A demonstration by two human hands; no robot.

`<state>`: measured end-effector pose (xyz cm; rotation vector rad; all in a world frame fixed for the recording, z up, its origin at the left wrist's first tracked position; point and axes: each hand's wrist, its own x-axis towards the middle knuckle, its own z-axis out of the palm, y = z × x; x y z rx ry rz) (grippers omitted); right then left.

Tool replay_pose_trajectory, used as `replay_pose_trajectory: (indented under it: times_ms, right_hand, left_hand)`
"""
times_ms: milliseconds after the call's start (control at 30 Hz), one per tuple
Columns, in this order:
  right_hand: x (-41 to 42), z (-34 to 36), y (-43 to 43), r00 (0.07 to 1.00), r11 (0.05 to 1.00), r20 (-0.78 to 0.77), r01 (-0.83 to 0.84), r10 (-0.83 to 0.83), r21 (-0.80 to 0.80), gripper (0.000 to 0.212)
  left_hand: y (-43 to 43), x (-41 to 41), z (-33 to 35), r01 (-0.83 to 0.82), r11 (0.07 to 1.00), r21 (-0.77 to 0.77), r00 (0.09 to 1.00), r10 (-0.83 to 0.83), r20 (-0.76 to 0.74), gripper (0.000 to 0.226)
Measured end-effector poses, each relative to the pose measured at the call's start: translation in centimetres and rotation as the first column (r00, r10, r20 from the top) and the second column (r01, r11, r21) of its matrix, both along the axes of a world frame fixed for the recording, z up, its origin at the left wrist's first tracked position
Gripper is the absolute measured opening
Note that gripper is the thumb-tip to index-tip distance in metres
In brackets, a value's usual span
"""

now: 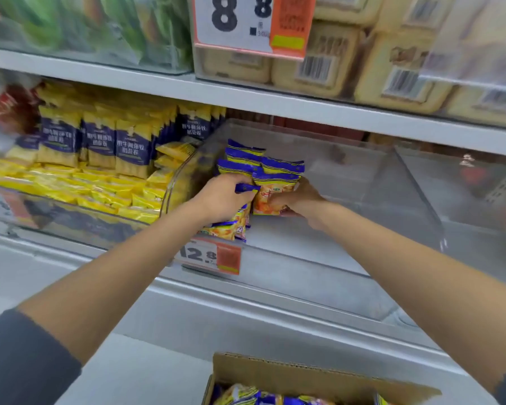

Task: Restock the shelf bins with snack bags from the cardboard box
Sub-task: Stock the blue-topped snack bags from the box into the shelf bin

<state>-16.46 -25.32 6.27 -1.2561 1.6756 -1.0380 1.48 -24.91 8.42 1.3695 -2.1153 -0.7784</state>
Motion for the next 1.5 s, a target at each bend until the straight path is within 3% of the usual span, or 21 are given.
replay_pose_trajectory:
  times_ms: [100,233,467,667,733,800,900,1000,1100,1167,1300,1400,1500]
  right_hand:
    - [0.6,-0.2,-0.4,0.990,0.989,-0.034,0.136,-0.138,-0.060,0.088]
    - [0.6,-0.6,-0.3,0.979,0.980,-0.057,0.193,-0.196,-0.049,0.074]
    - [1.3,-0.3,-0.1,0.943,0.958,-0.172,0.285,-0.283,-0.014,0.071]
    - [0.9,0.9,1.3,0.973,0.964,0.019,0.225,-0.230,0.141,0.078]
    - [0.4,1.7,3.0,0.985,0.971,0.010,0.166,-0.170,0.171,0.076]
    - [-0.3,2.6,5.0,0.985,0.984,-0.113,0.142,-0.130,0.105,0.064]
    - [-0.8,4.5,9.3,0.922,0.987,-0.362,0.092,-0.135,-0.134,0.036]
    - [-0.9,5.5,15.4,0.898,0.941,-0.415,0.000,-0.149,-0.339,0.021]
    - [-1.2,4.0,21.2,0.847,0.911,-0.519,-0.121,-0.112,-0.395,0.016]
    - [-1.6,2.1,24.7,0.825,0.930,-0.565,-0.201,-0.008,-0.307,0.014]
    - [-2.8,-3.3,30.2,0.810,0.945,-0.494,-0.314,0.314,0.086,0.015]
    - [-3.4,-8.1,31.9,0.857,0.922,-0.357,-0.296,0.372,0.249,0.015]
    - [-2.5,-11.3,30.8,0.801,0.855,-0.347,-0.359,0.488,0.374,0.023]
  left_hand:
    - [-0.1,0.1,0.0,0.004,1.000,-0.007,1.000,-0.004,-0.008,0.034]
    - [0.2,0.1,0.3,0.023,0.999,-0.027,1.000,-0.023,0.014,0.035]
    - [0.8,0.2,0.8,-0.001,1.000,0.005,1.000,0.001,0.031,0.042]
    - [1.5,0.0,2.0,-0.051,0.998,-0.025,0.998,0.052,0.040,0.034]
    - [2.1,0.1,2.5,-0.065,0.996,-0.064,0.997,0.067,0.024,0.033]
    - [3.1,0.0,3.2,-0.055,0.994,-0.093,0.998,0.058,0.022,0.030]
    - [5.9,-0.6,4.4,-0.041,0.988,-0.146,0.999,0.040,-0.009,0.012]
    - [10.5,-1.5,4.9,-0.055,0.988,-0.142,0.996,0.045,-0.073,0.006]
    - [15.7,-2.0,3.2,0.008,0.998,-0.069,0.998,-0.012,-0.055,0.006]
    - [18.9,-2.0,1.0,0.059,0.998,0.029,0.998,-0.058,-0.036,0.007]
    - [22.9,-1.0,-4.3,0.102,0.955,0.278,0.994,-0.109,0.012,0.009]
    - [23.6,0.3,-8.2,0.038,0.936,0.349,0.998,-0.054,0.036,0.008]
    - [23.4,1.1,-10.0,-0.037,0.912,0.407,0.999,0.019,0.049,0.009]
